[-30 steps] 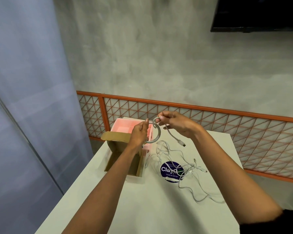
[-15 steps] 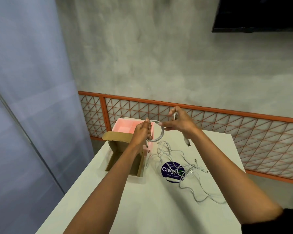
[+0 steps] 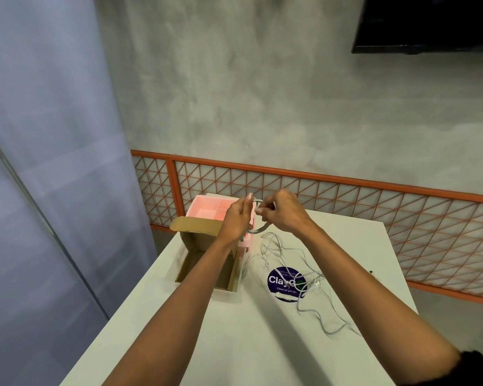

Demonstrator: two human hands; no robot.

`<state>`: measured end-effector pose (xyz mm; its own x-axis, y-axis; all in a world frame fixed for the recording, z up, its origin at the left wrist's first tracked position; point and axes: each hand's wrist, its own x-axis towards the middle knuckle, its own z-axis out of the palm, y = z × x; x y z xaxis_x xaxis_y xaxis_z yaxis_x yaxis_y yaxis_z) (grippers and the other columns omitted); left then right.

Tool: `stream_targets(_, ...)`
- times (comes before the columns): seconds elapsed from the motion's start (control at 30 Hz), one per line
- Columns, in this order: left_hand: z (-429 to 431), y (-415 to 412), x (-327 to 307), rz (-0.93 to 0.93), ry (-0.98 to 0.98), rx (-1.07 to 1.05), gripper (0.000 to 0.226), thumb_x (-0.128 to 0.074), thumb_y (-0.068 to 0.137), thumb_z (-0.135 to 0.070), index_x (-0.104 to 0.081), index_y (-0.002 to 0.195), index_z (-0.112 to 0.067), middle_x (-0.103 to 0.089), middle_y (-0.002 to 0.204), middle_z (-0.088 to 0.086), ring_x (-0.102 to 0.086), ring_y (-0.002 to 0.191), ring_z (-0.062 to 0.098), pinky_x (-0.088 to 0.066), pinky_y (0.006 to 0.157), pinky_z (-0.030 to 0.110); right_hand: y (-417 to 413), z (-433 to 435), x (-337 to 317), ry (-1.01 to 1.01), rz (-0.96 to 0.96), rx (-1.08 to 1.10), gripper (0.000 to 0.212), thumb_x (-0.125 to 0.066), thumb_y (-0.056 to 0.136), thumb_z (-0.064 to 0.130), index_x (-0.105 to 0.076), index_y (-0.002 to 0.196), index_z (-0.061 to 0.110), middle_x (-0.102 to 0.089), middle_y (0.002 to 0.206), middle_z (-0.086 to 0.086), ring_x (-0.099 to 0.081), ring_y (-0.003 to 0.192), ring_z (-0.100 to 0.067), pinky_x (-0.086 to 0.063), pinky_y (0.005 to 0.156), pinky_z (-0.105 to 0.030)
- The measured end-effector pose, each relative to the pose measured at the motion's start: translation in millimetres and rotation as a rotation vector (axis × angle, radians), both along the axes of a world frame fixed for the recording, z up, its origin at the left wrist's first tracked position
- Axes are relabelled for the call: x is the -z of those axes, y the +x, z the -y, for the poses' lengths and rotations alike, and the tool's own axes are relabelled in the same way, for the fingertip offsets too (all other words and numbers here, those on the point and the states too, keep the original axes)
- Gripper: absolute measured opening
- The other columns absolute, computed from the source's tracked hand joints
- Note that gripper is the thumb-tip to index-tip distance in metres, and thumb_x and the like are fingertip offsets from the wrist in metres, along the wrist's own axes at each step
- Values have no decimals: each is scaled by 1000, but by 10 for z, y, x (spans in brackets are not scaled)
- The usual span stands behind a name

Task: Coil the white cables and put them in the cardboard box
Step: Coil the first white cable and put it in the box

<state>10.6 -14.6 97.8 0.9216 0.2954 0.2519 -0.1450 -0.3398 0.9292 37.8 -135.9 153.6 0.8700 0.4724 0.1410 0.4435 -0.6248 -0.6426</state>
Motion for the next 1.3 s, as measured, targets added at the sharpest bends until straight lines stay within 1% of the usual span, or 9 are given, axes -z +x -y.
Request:
stream_targets(0.1,-53,1,79,-12,32,-10,30,-31,103,-32,-55,95,-15,-53,70,-5,-51,64,8,-49,66,37,-1,90,-116,130,-137,-74,15,-66,88,15,-72,91,1,-68,76,-6,-58,62,-8,-43,58,-15)
stream_targets(0.2,-88,-41,109,-2,18,25,28,-32,103,-33,-55,92,-20,-51,67,-9,-50,60,2,-46,63,31,64,205,-223,272,-250,-45,17,-64,89,15,-72,91,-1,-65,70,-1,-54,57,-3,-38,46,-4)
stream_targets(0.5,-75,-87,94,-14,54,167,18,-49,96,-34,-53,105,-19,-58,84,9,-45,56,6,-38,47,18,266,407,-138,367,-558,46,18,-67,85,17,-73,87,-1,-58,60,4,-37,56,-8,-26,51,-21)
stream_targets(0.67,-69,-47,86,29,121,111,13,-58,92,-34,-60,96,-22,-62,85,19,-47,61,17,-40,53,30,300,413,-30,507,-703,51,16,-65,86,13,-69,88,-3,-58,52,7,-34,51,-6,-27,43,-16)
stream_targets(0.8,-40,-36,60,-6,114,121,17,-61,90,-30,-62,98,-16,-60,78,2,-45,58,11,-40,51,26,327,427,62,634,-760,71,11,-63,88,9,-65,83,0,-57,54,4,-31,48,-4,-25,37,-13)
stream_targets(1.03,-15,-19,3,40,73,-43,20,-56,93,-29,-65,98,-11,-67,91,7,-57,80,13,-46,67,24,378,484,165,829,-743,60,33,-54,90,45,-60,94,13,-46,72,4,-36,60,-7,-34,57,-20)
stream_targets(1.13,-59,-11,0,36,-44,-87,21,-53,95,-29,-64,100,-12,-64,86,4,-54,71,11,-45,61,24,395,573,266,1054,-725,-64,16,-45,98,12,-61,100,7,-53,82,-1,-52,70,-7,-51,71,-18)
stream_targets(1.2,-73,-17,-3,46,-85,-87,22,-52,96,-28,-64,101,-10,-62,81,1,-48,59,3,-44,59,25,379,606,359,983,-603,-92,20,-44,95,-4,-62,103,3,-60,86,-6,-62,73,-9,-54,80,-21)
stream_targets(1.3,-59,-25,-3,33,-105,-42,23,-50,97,-29,-63,103,-11,-60,83,4,-42,48,1,-46,55,25,353,586,462,738,-395,50,15,-57,91,1,-67,98,9,-69,92,-8,-67,77,-12,-51,78,-29)
